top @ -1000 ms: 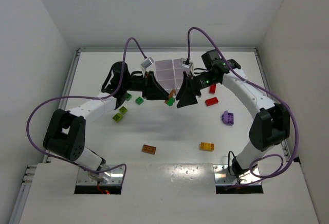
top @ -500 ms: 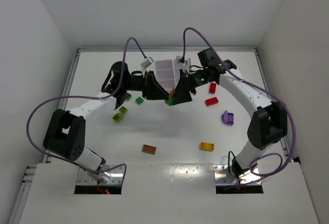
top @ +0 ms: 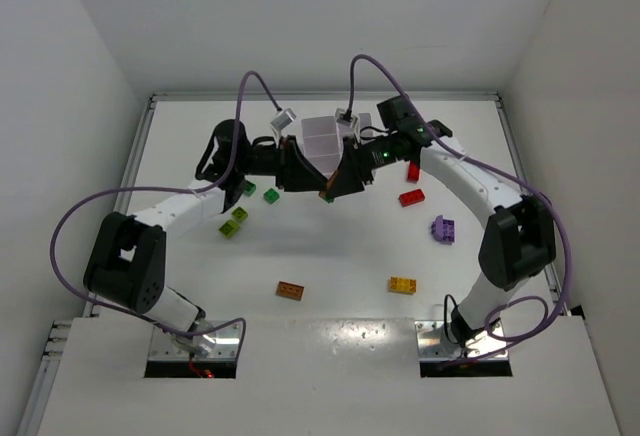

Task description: Sort the legos into containers by color

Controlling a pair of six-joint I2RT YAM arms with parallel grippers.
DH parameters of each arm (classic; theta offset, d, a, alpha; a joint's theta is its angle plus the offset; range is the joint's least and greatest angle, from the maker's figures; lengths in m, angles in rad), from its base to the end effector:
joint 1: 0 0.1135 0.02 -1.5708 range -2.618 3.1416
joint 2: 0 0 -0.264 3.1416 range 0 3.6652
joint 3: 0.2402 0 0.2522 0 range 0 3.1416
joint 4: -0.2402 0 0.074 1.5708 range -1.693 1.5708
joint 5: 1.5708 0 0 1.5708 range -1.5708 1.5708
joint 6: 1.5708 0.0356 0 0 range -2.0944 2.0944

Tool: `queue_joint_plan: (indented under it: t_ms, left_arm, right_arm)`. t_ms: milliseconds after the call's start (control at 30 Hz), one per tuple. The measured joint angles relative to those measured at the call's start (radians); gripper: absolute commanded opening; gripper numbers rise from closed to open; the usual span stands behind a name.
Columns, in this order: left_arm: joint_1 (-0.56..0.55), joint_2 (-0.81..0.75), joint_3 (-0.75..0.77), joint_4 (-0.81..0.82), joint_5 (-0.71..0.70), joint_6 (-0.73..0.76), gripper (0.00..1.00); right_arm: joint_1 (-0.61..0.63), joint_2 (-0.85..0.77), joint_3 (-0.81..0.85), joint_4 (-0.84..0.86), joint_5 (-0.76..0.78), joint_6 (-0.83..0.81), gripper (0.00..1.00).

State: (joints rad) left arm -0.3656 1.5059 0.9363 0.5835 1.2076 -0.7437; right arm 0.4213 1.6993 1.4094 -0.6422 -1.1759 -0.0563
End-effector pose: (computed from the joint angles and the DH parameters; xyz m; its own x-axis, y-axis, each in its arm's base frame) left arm 0.2946 -0.1484 0.2966 -0.6674 -0.0020 -0.7447 0.7447 -0.0051 -0.6674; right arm 0.3133 0.1764 0.2924 -0.6944 -0.3349 -0.6369 -0.6997 0.1074 0.7064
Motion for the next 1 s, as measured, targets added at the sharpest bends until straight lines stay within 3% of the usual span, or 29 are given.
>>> queue_joint_plan:
  t_ms: [167, 300, 433, 700, 933, 1000]
  left_arm:
    - [0.045, -0.003, -0.005, 0.015, -0.014, -0.028, 0.0]
    - [0.172, -0.023, 0.01, 0.019, -0.103, -0.014, 0.0]
    - [0.259, -0.04, 0.064, -0.17, -0.183, 0.147, 0.0]
    - [0.26, -0.14, 0.083, -0.632, -0.365, 0.56, 0.0]
    - [0.26, -0.181, 0.029, -0.774, -0.493, 0.678, 0.01]
    - [0.26, -0.195, 0.004, -0.784, -0.518, 0.689, 0.06]
  right_arm:
    - [-0.004, -0.012, -0.028, 0.018, 0.025, -0.045, 0.0]
    - [-0.016, -0.046, -0.099, -0.099, 0.042, -0.131, 0.0]
    - [-0.034, -0.1, -0.162, -0.18, 0.061, -0.193, 0.0]
    - [-0.044, -0.121, -0.186, -0.204, 0.094, -0.238, 0.0]
    - [0.018, -0.08, -0.176, -0.193, 0.135, -0.271, 0.0]
    - [0.06, -0.057, -0.176, -0.157, 0.167, -0.261, 0.0]
